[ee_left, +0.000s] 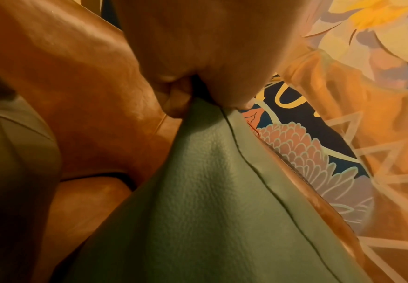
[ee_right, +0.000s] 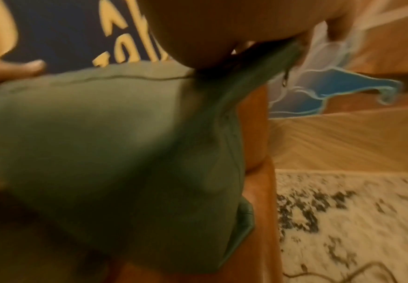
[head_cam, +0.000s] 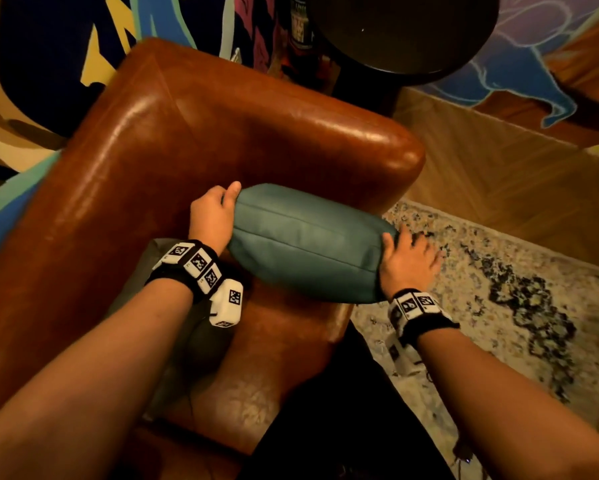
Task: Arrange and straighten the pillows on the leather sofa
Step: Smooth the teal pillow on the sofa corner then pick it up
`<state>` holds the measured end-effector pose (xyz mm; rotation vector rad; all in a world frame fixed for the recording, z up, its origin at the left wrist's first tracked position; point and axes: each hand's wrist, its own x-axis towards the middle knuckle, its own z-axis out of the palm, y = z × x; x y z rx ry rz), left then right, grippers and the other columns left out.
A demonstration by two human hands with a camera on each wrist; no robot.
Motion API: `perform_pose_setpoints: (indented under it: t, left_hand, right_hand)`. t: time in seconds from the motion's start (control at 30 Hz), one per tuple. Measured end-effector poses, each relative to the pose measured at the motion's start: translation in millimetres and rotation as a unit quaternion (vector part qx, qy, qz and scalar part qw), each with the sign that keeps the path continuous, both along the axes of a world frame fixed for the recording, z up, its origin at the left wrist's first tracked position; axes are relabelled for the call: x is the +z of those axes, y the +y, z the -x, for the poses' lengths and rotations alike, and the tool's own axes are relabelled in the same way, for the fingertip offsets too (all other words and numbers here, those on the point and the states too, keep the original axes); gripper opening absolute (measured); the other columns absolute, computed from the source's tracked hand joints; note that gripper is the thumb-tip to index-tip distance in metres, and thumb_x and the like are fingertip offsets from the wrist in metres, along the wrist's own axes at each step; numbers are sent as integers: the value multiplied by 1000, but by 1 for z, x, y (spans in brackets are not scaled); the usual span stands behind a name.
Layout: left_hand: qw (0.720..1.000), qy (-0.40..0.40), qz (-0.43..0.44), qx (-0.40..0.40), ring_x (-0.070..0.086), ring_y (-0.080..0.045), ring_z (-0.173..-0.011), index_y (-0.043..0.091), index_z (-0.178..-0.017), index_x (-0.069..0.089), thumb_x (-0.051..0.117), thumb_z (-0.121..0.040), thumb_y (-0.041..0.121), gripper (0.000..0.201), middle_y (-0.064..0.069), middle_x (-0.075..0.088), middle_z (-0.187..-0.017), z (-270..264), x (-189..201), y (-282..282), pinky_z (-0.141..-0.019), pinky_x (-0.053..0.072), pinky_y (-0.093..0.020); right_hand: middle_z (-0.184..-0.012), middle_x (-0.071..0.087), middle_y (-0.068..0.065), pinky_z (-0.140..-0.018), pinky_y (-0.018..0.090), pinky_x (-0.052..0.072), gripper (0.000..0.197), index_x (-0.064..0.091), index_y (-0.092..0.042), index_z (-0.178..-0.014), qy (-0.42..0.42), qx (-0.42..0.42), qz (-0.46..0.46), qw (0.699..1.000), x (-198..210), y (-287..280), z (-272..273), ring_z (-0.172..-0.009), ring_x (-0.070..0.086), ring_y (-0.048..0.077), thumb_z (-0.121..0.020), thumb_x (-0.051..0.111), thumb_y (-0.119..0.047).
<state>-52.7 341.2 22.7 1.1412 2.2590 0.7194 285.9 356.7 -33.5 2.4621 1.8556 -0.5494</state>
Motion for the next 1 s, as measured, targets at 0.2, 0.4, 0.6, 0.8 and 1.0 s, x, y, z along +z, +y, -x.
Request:
perform_pose_setpoints:
  t: [0.2,0.4,0.6,0.8,1.0]
  left_hand:
    - [999,2,-23,-27,54,-27,-70,2,-74,59,48,-102,45,52,-11,60,-69,4,17,5,-65,35,-36]
    - [999,-28,7,39,65,-35,-86,7,-89,71,60,-96,45,41,-18,71,-88,50,17,23,-71,45,-37]
    - [981,-182,3,66,65,-24,-89,17,-127,56,50,-103,34,30,-9,61,-119,63,24,0,-66,56,-37]
    - [933,-333,34,130,58,-20,-118,35,-128,45,46,-102,44,28,3,56,-129,-8,-1,-60,-84,57,-48]
    - [923,-285,-3,257,28,-20,-149,30,-159,1,67,-76,60,110,-4,20,-165,-21,-72,-92,-120,31,-51]
  right_hand:
    - [-98,68,18,-83,41,47,46,64,-7,-96,280,-154,-91,943,33,-2,-33,-96,63,35,-106,35,-41]
    - [-104,76,9,-94,43,54,45,72,-12,-105,500,-144,49,853,117,22,1,-102,71,25,-100,47,-49]
    - [-92,70,16,-68,32,56,35,64,-4,-96,522,-7,155,839,154,71,152,-77,69,21,-102,48,-35]
    - [-73,49,11,-39,28,54,24,48,-10,-84,513,-52,379,768,107,83,265,-61,54,23,-106,41,-18]
    - [-76,59,0,-59,30,47,13,61,-21,-85,234,327,260,878,27,161,212,-72,58,24,-96,55,-23]
